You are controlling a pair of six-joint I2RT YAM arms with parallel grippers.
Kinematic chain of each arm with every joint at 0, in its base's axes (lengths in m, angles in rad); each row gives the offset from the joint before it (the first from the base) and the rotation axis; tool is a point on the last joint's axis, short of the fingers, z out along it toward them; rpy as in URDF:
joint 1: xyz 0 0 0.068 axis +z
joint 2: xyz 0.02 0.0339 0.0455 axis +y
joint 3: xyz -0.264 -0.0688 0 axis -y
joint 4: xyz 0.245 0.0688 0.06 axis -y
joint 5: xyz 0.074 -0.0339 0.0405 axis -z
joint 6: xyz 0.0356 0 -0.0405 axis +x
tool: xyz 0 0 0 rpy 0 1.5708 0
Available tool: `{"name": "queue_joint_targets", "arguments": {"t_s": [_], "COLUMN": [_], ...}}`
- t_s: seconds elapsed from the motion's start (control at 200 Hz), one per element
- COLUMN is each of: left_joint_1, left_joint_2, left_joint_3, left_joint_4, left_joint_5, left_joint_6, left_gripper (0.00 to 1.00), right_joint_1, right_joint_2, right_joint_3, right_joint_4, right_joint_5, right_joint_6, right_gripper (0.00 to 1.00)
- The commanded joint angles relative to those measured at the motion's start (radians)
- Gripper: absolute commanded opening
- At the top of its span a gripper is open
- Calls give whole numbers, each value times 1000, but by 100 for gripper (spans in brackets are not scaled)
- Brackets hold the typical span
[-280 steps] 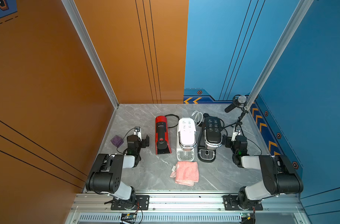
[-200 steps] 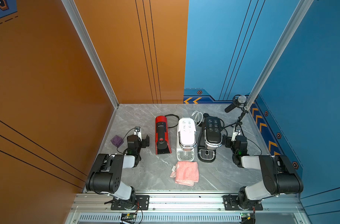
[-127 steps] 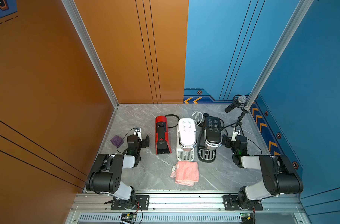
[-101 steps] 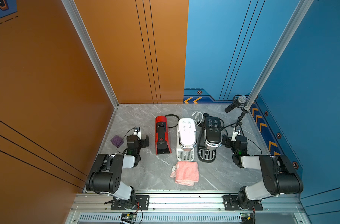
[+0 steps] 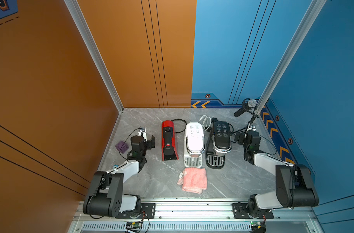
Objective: Wipe the surface of a coffee machine
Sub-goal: Pick up the cleaning item at the center of the board.
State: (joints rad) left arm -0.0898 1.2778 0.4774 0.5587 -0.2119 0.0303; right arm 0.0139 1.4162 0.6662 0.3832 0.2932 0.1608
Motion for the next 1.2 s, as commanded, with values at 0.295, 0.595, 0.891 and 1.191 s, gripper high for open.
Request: {"name": "queue_joint_targets", "arguments": {"t_s": [0.295,0.595,0.891,1.191], "left_joint_1": [-9,111,173,157], "left_joint_2": [-304,-479,-517,-455], "left_joint_3": [340,285,287,407], "left_joint_4": [-786,-853,-894,-1012], "left_joint_5": [-169,82,282,486], "left_joint_6": [-324,-692,-670,-599], "left_gripper": [98,98,98,87], "right_joint_1": [-23,-253,-232,5], "right_joint_2": [-189,-138,-324,-434], "right_joint_3": [184,210,197,311], "right_joint_4": [-521,-564,-714,-955], "right_joint_5": [-156,-592,-423,-296], "right_joint_6": [239,613,516,414], "right_gripper": [100,91,78,71]}}
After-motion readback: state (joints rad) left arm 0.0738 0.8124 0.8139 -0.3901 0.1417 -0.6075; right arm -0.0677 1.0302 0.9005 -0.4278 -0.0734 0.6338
